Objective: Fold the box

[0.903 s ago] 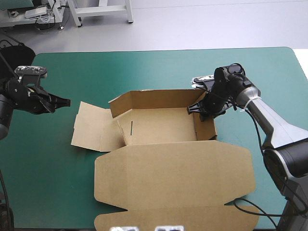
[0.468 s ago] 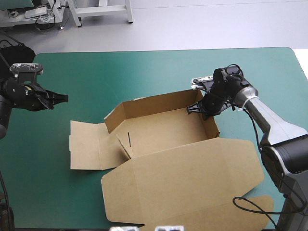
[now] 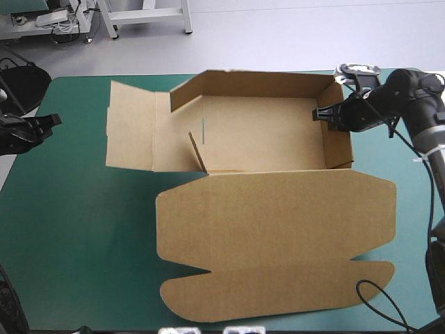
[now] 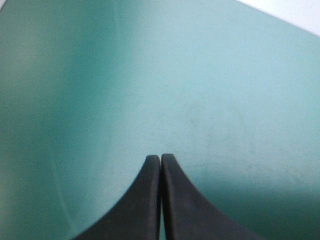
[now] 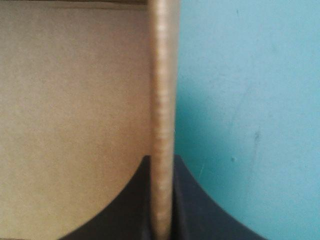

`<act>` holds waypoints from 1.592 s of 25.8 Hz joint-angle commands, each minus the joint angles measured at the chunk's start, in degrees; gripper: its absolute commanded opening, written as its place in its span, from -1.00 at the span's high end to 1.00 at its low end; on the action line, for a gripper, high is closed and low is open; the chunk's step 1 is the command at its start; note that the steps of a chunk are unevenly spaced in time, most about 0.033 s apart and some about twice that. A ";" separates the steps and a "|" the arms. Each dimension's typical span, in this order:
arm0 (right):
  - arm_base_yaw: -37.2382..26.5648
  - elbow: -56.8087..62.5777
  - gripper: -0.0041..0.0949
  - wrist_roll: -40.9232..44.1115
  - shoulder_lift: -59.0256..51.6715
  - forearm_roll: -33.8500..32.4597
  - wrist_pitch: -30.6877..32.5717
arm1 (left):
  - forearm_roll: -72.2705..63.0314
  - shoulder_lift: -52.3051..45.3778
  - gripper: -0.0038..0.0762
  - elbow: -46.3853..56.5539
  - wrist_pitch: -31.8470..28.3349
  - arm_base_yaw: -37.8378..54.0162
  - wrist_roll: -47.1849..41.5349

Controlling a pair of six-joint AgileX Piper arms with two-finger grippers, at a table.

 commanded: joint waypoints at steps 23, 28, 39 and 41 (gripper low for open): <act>-0.35 -1.83 0.95 -8.67 -7.28 21.57 -10.05 | -51.81 4.06 0.93 -1.55 16.68 -14.07 19.51; 2.41 -1.35 0.95 -7.95 -4.68 19.86 -12.75 | -53.59 3.65 0.93 -1.55 20.49 -14.23 20.92; 4.84 -1.35 0.95 -6.62 -0.14 18.63 -16.91 | -52.08 1.53 0.93 -1.55 20.49 -14.46 19.31; 5.70 -1.35 0.95 -6.62 0.71 18.15 -17.63 | -52.08 1.53 0.93 -1.55 20.37 -16.12 19.00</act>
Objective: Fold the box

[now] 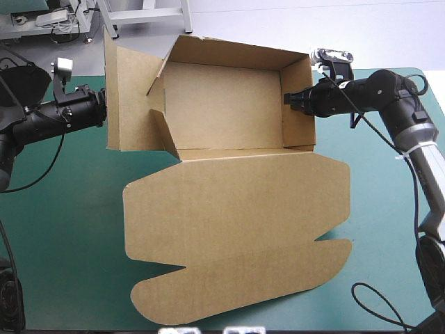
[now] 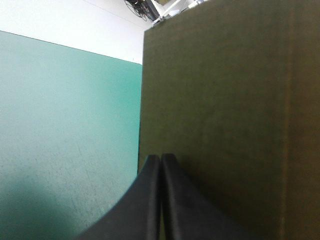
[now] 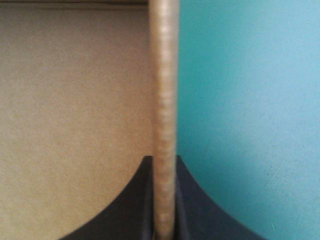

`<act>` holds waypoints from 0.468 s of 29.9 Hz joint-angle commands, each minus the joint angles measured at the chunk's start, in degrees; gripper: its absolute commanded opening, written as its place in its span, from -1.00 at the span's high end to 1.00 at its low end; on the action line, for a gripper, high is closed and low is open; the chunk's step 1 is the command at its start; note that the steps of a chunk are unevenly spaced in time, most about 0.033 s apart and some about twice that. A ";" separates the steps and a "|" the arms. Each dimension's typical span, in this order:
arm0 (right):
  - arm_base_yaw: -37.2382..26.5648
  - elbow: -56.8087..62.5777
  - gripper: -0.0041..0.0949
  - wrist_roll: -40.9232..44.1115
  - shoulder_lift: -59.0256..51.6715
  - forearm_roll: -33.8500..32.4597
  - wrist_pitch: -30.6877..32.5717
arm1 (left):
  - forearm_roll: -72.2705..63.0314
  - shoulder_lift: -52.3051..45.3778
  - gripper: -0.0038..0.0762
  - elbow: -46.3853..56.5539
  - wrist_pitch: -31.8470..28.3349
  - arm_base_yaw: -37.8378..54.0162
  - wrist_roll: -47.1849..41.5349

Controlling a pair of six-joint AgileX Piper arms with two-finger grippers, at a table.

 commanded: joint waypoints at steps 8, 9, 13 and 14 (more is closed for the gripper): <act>4.19 -1.51 0.95 1.35 0.28 2.37 -6.73 | -0.34 -2.43 0.93 -1.55 1.49 -6.14 -0.61; 4.31 -1.51 0.95 1.35 0.28 2.39 -7.12 | 0.48 -2.43 0.93 -1.55 1.49 -6.14 -0.61; 4.81 -1.51 0.95 1.35 0.37 2.23 -8.36 | 3.35 -2.43 0.93 -1.55 1.49 -6.14 -0.61; 5.04 -1.51 0.95 1.35 0.37 2.23 -8.36 | 3.75 -2.43 0.93 -1.55 1.49 -6.14 -0.61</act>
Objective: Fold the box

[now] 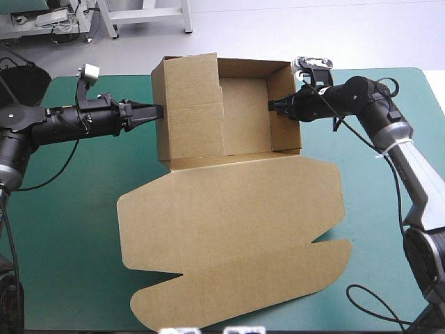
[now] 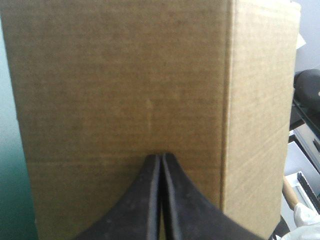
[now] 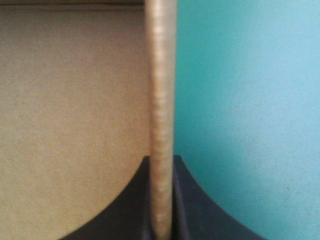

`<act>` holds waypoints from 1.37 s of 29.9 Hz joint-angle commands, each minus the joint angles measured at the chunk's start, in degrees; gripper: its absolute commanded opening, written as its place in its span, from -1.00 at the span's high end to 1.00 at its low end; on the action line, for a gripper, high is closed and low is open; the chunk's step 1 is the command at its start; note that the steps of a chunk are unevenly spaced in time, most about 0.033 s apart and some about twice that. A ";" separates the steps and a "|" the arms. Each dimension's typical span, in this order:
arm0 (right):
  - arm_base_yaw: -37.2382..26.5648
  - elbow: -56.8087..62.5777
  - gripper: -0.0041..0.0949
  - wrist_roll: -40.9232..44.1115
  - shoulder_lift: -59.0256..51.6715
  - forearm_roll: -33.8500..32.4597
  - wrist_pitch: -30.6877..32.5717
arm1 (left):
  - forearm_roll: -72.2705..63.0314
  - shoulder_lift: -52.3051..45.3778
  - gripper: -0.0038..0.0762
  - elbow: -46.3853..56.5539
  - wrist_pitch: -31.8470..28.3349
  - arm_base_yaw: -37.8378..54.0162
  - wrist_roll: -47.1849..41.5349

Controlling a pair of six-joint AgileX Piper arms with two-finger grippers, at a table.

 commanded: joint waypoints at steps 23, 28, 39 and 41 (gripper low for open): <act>3.31 -1.94 0.95 12.26 -2.93 -15.47 -7.61 | 4.78 -2.13 -0.17 -1.55 -1.84 -0.52 -1.47; 3.94 -1.94 0.95 12.63 -2.93 -16.49 -8.73 | 6.65 -0.90 -0.26 -1.55 -1.84 -0.52 -1.47; 9.28 -2.09 0.94 20.11 -1.31 -23.27 -12.47 | 6.88 -0.30 -0.26 -1.55 -2.82 -0.52 -3.07; 10.42 -2.18 0.94 21.02 -0.77 -23.65 -13.14 | 7.41 -0.30 -0.26 -1.55 -3.85 -0.81 -3.16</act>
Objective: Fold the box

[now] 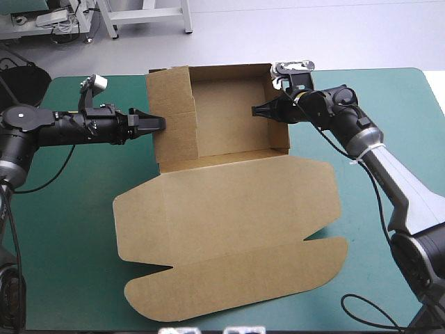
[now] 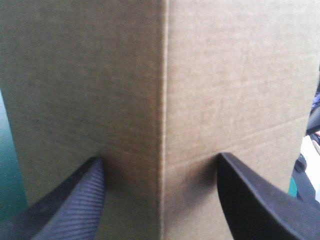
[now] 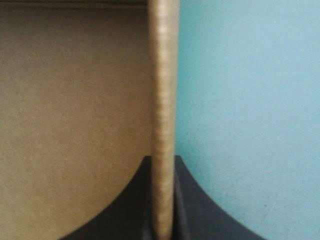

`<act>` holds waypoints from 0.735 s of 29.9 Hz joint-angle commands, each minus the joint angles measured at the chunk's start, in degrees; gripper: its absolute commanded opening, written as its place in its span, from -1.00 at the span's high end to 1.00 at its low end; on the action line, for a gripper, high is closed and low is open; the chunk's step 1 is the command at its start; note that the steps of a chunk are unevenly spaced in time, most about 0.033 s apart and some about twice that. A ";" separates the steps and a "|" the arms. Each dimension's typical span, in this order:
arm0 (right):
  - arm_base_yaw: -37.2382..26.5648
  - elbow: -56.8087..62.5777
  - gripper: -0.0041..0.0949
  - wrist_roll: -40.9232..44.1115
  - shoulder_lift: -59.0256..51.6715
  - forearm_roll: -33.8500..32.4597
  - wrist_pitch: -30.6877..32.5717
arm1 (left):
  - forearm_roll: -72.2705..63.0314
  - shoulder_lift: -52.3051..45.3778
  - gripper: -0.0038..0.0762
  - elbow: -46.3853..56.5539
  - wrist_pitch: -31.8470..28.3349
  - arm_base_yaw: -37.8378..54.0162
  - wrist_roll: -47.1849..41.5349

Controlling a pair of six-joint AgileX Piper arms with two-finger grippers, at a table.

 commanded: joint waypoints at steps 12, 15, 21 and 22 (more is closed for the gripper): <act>6.22 -8.39 0.94 2.21 -1.13 -1.95 -2.55 | 17.79 -1.94 -0.25 -1.55 -11.46 -3.91 -9.31; 6.44 -9.72 0.94 2.21 -1.13 -2.31 -0.50 | 21.10 -1.94 -0.23 -1.55 -14.39 -3.98 -10.71; 7.54 -10.12 0.94 1.65 -1.13 -2.51 0.95 | 22.74 -1.94 0.14 -1.55 -18.74 -4.14 -10.83; 7.93 -10.12 0.94 1.35 -1.13 -2.77 1.48 | 22.75 -1.94 0.24 -1.55 -18.93 -4.14 -10.83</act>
